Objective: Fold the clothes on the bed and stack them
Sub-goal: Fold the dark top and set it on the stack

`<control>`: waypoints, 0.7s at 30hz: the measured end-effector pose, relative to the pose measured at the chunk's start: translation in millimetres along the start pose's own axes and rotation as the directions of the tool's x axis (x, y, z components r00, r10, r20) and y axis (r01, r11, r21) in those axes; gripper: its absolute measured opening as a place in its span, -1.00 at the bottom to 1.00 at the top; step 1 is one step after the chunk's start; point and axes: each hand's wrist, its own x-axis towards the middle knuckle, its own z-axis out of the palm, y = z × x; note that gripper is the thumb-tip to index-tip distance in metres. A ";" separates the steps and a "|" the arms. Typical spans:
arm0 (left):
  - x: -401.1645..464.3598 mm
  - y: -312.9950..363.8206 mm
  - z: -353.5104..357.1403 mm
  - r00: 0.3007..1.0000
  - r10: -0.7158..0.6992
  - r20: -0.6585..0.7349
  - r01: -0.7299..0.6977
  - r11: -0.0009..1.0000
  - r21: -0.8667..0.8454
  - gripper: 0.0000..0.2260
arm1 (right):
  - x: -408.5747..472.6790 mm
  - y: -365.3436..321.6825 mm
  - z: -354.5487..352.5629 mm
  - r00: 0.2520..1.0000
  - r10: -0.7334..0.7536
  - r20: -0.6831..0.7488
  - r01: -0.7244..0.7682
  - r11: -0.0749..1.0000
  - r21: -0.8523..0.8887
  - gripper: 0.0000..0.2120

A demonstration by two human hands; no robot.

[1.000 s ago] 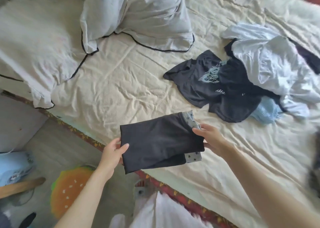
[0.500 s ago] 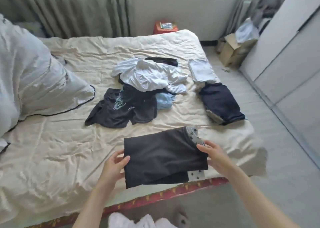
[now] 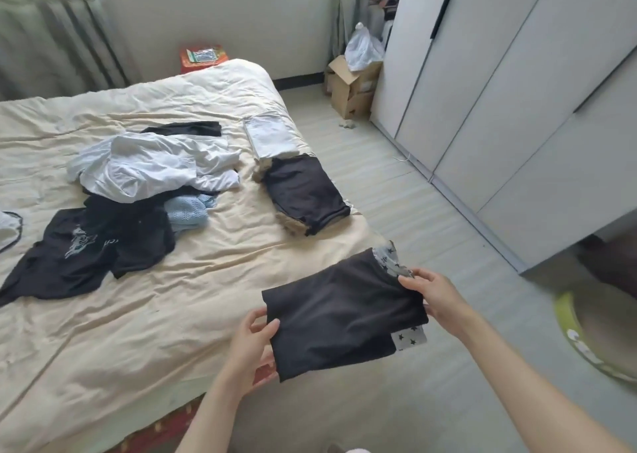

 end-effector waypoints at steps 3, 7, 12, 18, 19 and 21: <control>3.9 5.5 59.9 0.999 -0.026 0.022 0.026 1.000 0.015 -0.86 | 14.2 -11.1 -53.5 0.999 0.008 -0.043 -0.008 1.000 -0.003 -0.84; 27.9 18.9 111.4 1.000 0.019 0.013 -0.020 0.999 0.050 -0.83 | 50.5 -29.2 -99.1 0.999 0.005 -0.055 -0.005 1.000 -0.008 -0.88; 71.6 25.7 157.1 0.999 -0.034 -0.031 0.034 0.999 0.004 -0.86 | 119.1 -61.0 -119.1 1.000 0.002 -0.022 -0.003 0.997 -0.071 -0.89; 150.8 51.2 209.1 0.983 -0.084 -0.162 0.057 0.985 -0.166 -0.89 | 239.4 -126.6 -111.6 0.998 -0.026 0.057 0.040 0.966 -0.256 -0.87; 161.2 55.5 216.5 0.978 -0.098 -0.186 0.061 0.979 -0.196 -0.89 | 257.3 -138.8 -106.8 0.996 -0.031 0.084 0.055 0.952 -0.302 -0.87; 178.6 63.1 231.0 0.964 -0.125 -0.234 0.060 0.962 -0.266 -0.88 | 291.7 -162.9 -93.5 0.988 -0.050 0.144 0.102 0.919 -0.382 -0.86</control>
